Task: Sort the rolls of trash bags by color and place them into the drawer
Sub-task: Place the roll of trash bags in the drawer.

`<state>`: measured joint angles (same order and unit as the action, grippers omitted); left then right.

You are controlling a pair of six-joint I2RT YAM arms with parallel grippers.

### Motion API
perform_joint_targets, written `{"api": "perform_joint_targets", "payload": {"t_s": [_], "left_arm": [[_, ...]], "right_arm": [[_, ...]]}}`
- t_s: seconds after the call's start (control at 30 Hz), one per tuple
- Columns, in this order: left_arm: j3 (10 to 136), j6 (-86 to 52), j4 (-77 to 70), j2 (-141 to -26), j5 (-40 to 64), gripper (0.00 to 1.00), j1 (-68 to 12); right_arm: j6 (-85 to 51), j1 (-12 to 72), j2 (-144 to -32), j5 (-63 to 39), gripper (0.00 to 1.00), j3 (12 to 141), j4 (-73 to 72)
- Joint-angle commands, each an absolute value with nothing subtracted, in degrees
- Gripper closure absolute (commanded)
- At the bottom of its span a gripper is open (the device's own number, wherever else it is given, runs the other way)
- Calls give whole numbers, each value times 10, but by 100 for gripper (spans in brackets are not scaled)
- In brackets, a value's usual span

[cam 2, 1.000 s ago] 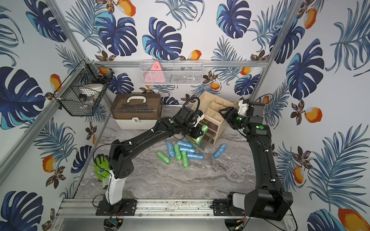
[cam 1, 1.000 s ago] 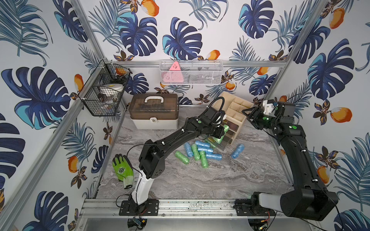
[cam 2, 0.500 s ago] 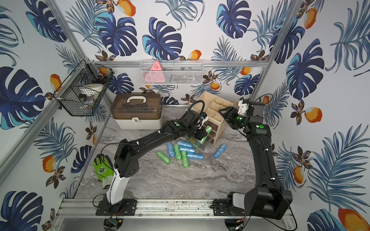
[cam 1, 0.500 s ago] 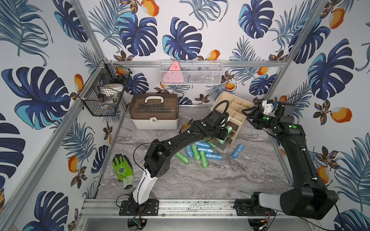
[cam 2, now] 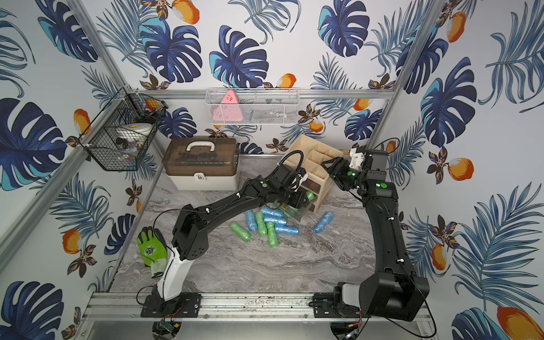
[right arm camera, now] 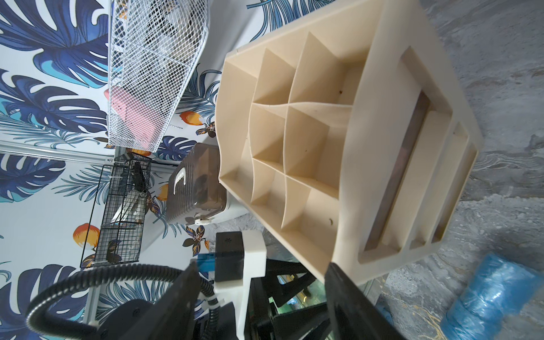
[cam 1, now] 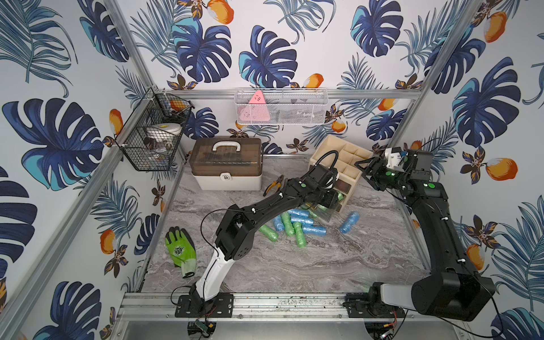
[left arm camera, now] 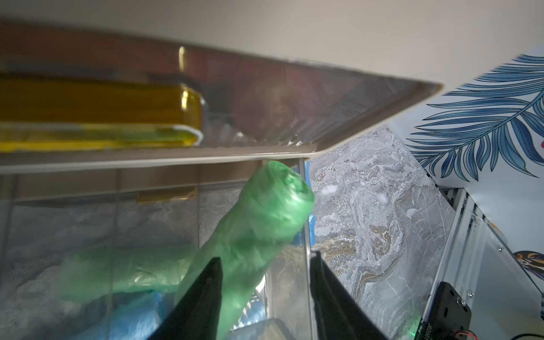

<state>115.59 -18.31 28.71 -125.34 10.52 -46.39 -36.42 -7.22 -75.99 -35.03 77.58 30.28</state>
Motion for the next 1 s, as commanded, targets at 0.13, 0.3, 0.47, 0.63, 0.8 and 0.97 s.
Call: {"api": "perform_joint_targets", "payload": {"t_s": [0.13, 0.3, 0.47, 0.63, 0.8, 0.97], "left_arm": [[1148, -186, 282, -1223, 88, 46, -464], [1106, -194, 287, -1172, 59, 47, -464], [1025, -209, 287, -1099, 16, 48, -463], [906, -245, 267, -1016, -5, 48, -449], [764, -317, 216, -936, 22, 48, -407], [681, -348, 208, -878, 25, 48, -380]], "right_arm": [[-360, -72, -760, -352, 31, 783, 288], [-363, -72, -766, -360, 32, 780, 279], [-364, -71, -773, -364, 32, 771, 269], [-354, -60, -781, -357, 34, 770, 271], [-317, -27, -803, -307, 35, 795, 312], [-276, 16, -820, -230, 35, 827, 349]]}}
